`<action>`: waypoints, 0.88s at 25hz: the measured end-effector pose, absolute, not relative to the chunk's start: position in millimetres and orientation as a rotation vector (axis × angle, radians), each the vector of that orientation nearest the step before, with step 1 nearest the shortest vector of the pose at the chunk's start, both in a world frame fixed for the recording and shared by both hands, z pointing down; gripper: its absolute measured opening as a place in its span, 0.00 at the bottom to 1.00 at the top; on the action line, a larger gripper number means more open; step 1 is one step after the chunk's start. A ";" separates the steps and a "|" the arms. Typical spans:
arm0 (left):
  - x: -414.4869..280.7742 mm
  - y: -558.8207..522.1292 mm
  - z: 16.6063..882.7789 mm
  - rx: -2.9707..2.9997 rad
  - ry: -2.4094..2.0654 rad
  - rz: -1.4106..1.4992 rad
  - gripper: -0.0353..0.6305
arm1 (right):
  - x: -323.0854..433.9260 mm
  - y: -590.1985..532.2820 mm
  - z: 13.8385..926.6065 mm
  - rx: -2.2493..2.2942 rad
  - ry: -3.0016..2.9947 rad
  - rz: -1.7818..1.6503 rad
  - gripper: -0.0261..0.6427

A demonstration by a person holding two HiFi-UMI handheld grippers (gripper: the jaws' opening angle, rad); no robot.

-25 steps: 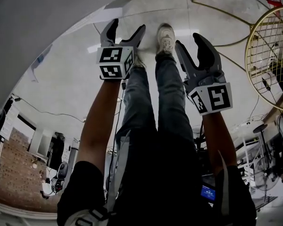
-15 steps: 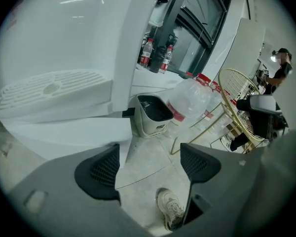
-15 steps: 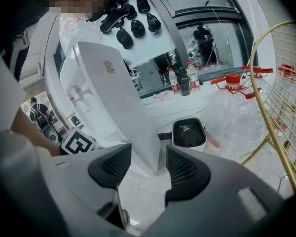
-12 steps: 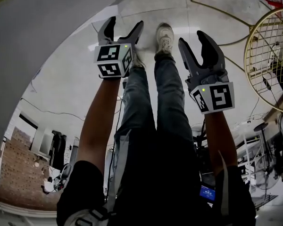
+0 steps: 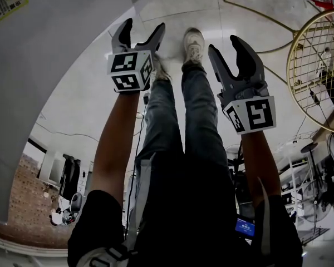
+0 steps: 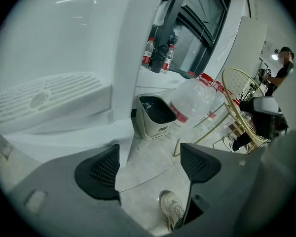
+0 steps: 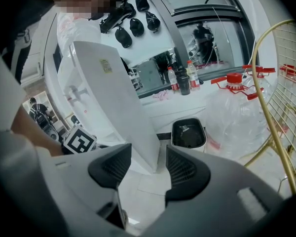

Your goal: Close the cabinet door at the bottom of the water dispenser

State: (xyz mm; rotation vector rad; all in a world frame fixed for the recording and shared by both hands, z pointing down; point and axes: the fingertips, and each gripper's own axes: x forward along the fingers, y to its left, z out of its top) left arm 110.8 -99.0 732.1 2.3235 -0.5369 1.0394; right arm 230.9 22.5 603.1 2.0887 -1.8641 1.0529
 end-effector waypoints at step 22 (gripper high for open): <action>138.9 -116.3 723.4 2.369 -0.513 1.019 0.65 | 241.3 23.7 595.5 2.109 -1.849 1.041 0.37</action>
